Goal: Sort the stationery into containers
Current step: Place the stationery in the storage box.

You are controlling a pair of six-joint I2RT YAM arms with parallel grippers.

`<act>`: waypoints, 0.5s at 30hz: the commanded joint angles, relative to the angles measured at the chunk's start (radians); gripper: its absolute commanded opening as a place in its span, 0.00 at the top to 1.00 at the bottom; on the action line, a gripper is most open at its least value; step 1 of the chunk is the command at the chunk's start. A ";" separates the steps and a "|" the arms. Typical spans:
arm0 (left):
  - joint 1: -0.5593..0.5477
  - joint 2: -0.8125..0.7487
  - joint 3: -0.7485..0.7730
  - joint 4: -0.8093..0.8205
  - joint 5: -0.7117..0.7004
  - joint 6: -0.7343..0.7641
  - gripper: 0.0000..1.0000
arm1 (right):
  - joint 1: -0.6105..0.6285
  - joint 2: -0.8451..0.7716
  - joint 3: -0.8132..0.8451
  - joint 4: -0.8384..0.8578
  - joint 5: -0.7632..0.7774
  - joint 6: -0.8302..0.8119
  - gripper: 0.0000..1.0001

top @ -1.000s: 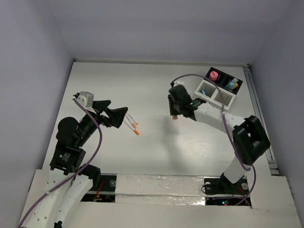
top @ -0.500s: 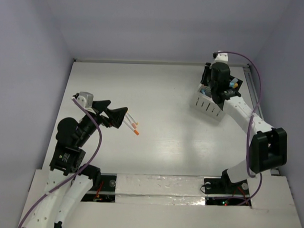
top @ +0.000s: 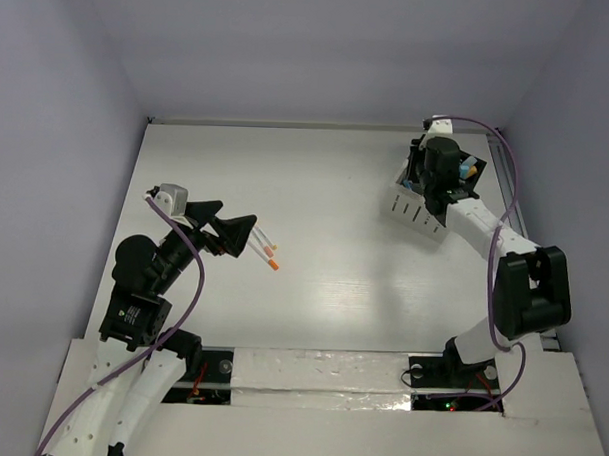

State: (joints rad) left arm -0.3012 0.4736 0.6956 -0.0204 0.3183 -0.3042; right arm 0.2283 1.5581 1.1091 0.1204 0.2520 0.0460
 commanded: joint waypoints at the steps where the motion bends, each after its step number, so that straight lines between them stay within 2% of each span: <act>1: -0.004 -0.003 0.001 0.033 0.013 0.002 0.01 | -0.001 0.003 -0.012 0.068 0.010 -0.012 0.67; 7: -0.004 -0.006 0.002 0.034 0.013 0.001 0.01 | -0.001 -0.003 -0.022 0.047 0.029 -0.006 0.63; 9: -0.004 -0.007 0.001 0.033 0.015 0.002 0.01 | -0.001 -0.012 -0.032 0.050 0.029 0.003 0.58; 13: -0.004 -0.006 0.002 0.033 0.013 0.000 0.01 | -0.001 -0.024 -0.038 0.044 0.032 0.017 0.41; 15: -0.004 -0.006 0.002 0.034 0.013 0.002 0.01 | -0.001 -0.035 -0.038 0.041 0.026 0.018 0.40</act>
State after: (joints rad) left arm -0.3012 0.4736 0.6956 -0.0204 0.3187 -0.3042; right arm 0.2283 1.5650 1.0702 0.1200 0.2623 0.0559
